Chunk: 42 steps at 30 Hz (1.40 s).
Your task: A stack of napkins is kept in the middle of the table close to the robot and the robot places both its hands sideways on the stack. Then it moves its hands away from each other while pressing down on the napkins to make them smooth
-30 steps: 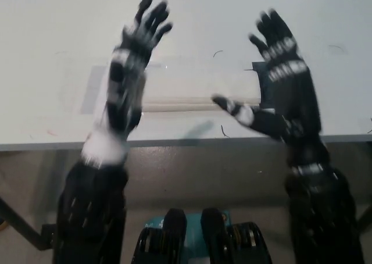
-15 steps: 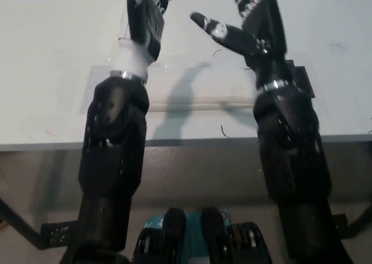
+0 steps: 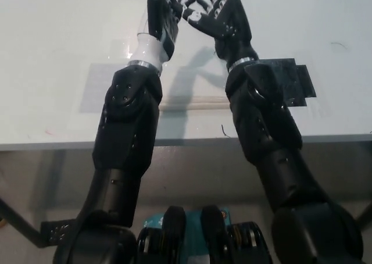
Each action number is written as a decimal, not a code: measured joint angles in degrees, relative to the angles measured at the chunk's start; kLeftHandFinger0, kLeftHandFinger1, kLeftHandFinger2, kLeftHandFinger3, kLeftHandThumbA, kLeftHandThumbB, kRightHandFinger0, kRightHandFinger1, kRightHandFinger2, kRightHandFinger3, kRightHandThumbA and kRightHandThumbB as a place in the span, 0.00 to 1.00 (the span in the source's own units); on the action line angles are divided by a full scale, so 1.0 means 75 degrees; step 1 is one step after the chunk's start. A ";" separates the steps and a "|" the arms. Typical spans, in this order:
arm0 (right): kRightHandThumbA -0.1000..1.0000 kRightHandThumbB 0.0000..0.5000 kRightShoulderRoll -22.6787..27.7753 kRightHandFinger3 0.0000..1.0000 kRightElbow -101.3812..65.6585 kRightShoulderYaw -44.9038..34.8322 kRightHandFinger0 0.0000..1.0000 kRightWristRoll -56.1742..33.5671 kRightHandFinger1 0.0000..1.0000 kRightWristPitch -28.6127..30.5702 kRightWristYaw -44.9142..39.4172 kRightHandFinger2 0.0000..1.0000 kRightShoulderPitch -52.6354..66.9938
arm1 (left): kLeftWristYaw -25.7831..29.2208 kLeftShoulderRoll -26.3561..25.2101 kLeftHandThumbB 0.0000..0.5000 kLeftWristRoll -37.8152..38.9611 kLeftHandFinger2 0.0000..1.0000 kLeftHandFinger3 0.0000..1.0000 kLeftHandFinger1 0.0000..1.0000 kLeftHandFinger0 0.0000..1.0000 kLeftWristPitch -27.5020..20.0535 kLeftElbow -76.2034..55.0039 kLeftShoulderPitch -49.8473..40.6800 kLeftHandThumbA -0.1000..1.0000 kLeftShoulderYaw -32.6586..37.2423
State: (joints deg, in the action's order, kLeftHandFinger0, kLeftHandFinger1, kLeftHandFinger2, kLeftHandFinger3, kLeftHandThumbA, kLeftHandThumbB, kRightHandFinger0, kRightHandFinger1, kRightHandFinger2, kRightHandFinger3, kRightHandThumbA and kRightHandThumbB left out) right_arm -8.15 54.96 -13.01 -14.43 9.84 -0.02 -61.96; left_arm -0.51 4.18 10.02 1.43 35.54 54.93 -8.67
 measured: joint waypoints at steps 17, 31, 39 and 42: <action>1.00 0.56 0.0277 1.00 0.2206 -0.0234 1.00 -0.0235 1.00 0.0853 -0.0246 1.00 -0.0258 | -0.0001 -0.0332 0.67 0.0005 1.00 1.00 1.00 1.00 -0.0665 0.2784 0.0827 1.00 -0.0192; 1.00 0.59 0.0326 1.00 0.3004 -0.0274 1.00 -0.0312 1.00 0.1021 -0.0280 1.00 -0.0543 | 0.0203 -0.0351 0.73 -0.0052 1.00 1.00 1.00 1.00 -0.1303 0.4843 0.1048 1.00 -0.0210; 1.00 0.58 0.0292 1.00 0.3322 -0.0280 1.00 -0.0328 1.00 0.1044 -0.0288 1.00 -0.0571 | 0.0468 -0.0128 0.62 -0.0096 1.00 1.00 1.00 1.00 -0.1550 0.5367 0.1047 1.00 -0.0067; 1.00 0.67 0.0277 1.00 0.3401 -0.0274 1.00 -0.0350 1.00 0.1044 -0.0340 1.00 -0.0471 | 0.0501 -0.0059 0.71 -0.0142 1.00 1.00 1.00 1.00 -0.1720 0.5436 0.1028 1.00 0.0038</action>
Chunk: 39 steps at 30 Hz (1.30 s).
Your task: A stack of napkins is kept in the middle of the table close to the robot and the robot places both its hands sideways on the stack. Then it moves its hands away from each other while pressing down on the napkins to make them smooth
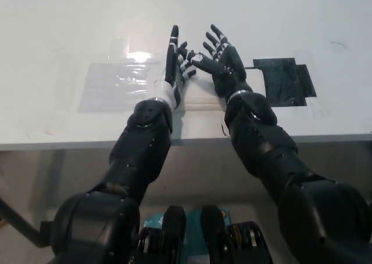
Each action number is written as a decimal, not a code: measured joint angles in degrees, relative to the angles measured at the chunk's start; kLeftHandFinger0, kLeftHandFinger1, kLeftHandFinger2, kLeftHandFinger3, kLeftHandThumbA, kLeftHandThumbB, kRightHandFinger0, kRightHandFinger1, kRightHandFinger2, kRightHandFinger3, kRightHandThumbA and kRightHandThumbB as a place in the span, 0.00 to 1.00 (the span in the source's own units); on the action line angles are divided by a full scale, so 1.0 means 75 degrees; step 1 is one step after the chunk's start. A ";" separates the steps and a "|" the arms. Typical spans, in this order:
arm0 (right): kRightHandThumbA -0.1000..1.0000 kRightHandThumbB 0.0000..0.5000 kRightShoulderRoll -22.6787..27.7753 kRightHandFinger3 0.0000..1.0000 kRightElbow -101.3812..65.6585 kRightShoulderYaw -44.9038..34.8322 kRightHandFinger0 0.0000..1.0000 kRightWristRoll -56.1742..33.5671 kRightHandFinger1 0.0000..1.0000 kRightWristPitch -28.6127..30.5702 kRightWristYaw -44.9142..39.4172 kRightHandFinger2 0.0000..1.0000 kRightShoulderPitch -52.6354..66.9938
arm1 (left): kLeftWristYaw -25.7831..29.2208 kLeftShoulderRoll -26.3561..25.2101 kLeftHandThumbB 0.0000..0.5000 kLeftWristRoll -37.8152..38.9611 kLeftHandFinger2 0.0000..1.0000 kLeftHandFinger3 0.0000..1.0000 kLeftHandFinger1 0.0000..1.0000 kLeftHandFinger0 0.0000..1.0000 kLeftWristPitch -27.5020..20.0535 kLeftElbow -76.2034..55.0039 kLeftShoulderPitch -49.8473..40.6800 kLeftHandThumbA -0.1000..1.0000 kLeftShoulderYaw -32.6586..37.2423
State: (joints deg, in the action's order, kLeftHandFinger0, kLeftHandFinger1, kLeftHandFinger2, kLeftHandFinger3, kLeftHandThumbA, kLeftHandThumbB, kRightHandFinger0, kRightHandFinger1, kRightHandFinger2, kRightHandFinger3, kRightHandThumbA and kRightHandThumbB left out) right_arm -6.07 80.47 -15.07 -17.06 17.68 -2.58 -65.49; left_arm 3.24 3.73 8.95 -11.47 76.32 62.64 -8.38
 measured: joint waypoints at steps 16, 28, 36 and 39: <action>1.00 0.64 0.0198 1.00 0.0022 0.0098 1.00 -0.0017 1.00 -0.0006 -0.0347 1.00 0.0796 | -0.0082 0.0150 0.78 -0.0065 1.00 1.00 1.00 1.00 -0.0481 -0.0035 -0.0369 1.00 0.0160; 1.00 0.68 0.0578 1.00 -0.0016 0.0067 1.00 -0.0035 1.00 0.0064 -0.0672 1.00 0.0899 | -0.0475 0.0055 0.72 -0.0062 1.00 1.00 1.00 1.00 -0.0657 -0.0485 -0.0757 1.00 0.0159; 1.00 0.68 0.0964 1.00 -0.0019 -0.0104 1.00 -0.0082 1.00 0.0094 -0.0798 1.00 0.0927 | -0.0567 -0.0125 0.77 -0.0069 1.00 1.00 1.00 1.00 -0.0665 -0.0522 -0.0802 1.00 0.0162; 1.00 0.66 0.1134 1.00 -0.0021 -0.0215 1.00 -0.0108 1.00 0.0096 -0.0814 1.00 0.0951 | -0.0589 -0.0250 0.78 -0.0067 1.00 1.00 1.00 1.00 -0.0661 -0.0517 -0.0802 1.00 0.0162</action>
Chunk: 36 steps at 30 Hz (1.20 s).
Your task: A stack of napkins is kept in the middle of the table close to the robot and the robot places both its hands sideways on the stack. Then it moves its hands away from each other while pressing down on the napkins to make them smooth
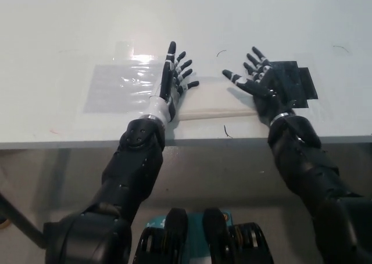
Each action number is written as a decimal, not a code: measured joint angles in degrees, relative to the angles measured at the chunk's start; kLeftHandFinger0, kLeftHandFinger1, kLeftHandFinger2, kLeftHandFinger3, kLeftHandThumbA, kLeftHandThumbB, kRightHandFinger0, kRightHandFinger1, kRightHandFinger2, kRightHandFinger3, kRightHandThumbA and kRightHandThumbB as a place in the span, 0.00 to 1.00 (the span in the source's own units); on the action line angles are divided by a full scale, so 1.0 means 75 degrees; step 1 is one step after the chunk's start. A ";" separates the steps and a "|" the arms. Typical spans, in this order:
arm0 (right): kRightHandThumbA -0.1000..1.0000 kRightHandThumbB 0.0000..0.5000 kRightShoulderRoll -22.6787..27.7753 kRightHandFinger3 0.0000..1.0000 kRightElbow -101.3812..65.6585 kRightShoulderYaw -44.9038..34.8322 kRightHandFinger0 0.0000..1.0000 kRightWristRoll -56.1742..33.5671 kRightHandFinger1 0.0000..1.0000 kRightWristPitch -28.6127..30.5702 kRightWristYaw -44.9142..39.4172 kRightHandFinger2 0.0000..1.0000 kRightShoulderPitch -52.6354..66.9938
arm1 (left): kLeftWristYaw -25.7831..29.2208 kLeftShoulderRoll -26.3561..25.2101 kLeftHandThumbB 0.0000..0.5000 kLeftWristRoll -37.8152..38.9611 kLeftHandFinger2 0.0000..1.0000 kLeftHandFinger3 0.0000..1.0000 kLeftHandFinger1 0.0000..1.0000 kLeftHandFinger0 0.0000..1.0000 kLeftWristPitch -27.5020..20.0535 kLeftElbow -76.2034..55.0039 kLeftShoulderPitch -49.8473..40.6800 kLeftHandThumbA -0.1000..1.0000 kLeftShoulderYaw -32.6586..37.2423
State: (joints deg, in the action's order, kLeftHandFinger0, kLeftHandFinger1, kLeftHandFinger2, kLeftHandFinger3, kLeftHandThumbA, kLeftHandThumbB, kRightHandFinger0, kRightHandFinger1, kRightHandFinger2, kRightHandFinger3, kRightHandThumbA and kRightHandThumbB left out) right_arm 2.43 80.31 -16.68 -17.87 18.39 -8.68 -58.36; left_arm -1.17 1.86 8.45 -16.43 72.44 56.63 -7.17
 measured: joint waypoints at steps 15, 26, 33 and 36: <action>1.00 0.64 0.0229 1.00 -0.0011 -0.0053 1.00 0.0006 1.00 0.0067 -0.0001 1.00 0.0010 | -0.0106 -0.0353 0.81 -0.0054 1.00 1.00 1.00 1.00 0.0014 0.0045 0.0002 1.00 0.0101; 1.00 0.74 0.0378 1.00 -0.0377 -0.0134 1.00 -0.0049 1.00 0.0147 -0.0161 1.00 0.0113 | -0.0177 -0.0778 0.75 -0.0133 1.00 1.00 1.00 1.00 0.0029 -0.0087 -0.0080 1.00 0.0139; 1.00 0.70 0.0246 1.00 -0.2383 -0.0030 1.00 -0.0040 1.00 0.0100 -0.0183 1.00 0.0564 | -0.0384 -0.0812 0.81 -0.0110 1.00 1.00 1.00 1.00 0.0218 -0.1425 -0.0485 1.00 0.0143; 1.00 0.72 0.0168 1.00 -0.3383 0.0014 1.00 -0.0040 1.00 -0.0019 -0.0177 1.00 0.0927 | -0.0435 -0.0780 0.74 -0.0104 1.00 1.00 1.00 1.00 0.0405 -0.2284 -0.0756 1.00 0.0169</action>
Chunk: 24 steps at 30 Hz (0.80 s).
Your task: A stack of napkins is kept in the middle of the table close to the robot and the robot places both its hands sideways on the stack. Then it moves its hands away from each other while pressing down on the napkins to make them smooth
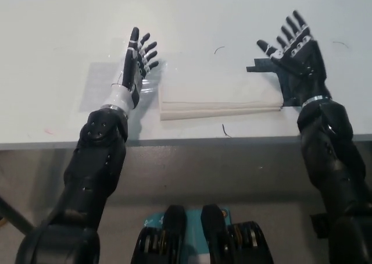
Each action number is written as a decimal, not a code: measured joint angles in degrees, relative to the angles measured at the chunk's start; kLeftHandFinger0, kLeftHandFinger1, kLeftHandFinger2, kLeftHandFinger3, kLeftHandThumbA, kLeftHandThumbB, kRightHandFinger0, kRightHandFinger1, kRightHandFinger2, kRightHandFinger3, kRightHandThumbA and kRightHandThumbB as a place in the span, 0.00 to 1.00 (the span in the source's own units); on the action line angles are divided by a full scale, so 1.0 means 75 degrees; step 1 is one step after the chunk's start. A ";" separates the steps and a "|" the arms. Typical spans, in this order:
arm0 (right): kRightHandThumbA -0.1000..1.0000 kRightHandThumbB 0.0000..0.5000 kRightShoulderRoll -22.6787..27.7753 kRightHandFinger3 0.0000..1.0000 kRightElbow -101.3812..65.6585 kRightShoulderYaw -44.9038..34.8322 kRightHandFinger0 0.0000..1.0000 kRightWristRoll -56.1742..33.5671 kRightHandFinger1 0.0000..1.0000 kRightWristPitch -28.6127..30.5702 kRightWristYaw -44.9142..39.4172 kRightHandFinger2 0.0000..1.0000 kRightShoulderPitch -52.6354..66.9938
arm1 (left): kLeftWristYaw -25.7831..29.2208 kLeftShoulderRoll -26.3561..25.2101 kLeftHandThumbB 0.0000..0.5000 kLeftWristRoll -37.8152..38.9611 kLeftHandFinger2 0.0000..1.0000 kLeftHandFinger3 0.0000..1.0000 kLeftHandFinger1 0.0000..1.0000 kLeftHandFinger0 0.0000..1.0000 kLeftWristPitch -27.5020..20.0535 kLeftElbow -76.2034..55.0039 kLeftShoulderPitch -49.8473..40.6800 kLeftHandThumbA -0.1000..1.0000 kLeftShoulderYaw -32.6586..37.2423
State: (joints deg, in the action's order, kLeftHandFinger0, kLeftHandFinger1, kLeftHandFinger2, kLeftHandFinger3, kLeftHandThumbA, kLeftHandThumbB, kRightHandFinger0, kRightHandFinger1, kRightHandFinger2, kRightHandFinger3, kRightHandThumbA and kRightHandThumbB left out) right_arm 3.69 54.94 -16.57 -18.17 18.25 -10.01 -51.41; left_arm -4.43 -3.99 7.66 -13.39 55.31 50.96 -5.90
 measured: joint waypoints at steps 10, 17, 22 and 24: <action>1.00 0.77 -0.0043 1.00 -0.2831 0.0149 1.00 -0.0022 1.00 -0.0529 0.0055 1.00 0.0862 | -0.0094 0.0039 0.81 -0.0005 1.00 1.00 1.00 1.00 0.0598 -0.2906 -0.0926 1.00 0.0267; 1.00 0.80 -0.0046 1.00 -0.4650 0.0344 1.00 -0.0013 1.00 -0.0877 0.0079 1.00 0.1610 | -0.0098 0.0060 0.78 -0.0004 1.00 1.00 1.00 1.00 0.0911 -0.4743 -0.1702 1.00 0.0460; 1.00 0.86 -0.0059 1.00 -0.5985 0.0528 1.00 0.0037 1.00 -0.1066 0.0080 1.00 0.2546 | -0.0103 0.0048 0.79 -0.0004 1.00 1.00 1.00 1.00 0.1051 -0.6159 -0.2696 1.00 0.0649; 1.00 0.90 -0.0074 1.00 -0.6642 0.0680 1.00 0.0072 1.00 -0.1135 0.0078 1.00 0.3076 | -0.0116 0.0032 0.72 -0.0005 1.00 1.00 1.00 1.00 0.1071 -0.6782 -0.3305 1.00 0.0757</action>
State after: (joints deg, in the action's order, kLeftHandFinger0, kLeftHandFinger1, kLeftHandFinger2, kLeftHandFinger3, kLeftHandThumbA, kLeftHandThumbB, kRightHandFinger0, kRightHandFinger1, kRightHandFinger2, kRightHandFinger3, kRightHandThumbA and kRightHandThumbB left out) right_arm 3.14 5.13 -11.48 -17.63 9.74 -9.42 -28.33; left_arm -5.30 -3.75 7.62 -5.36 4.44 26.17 -0.22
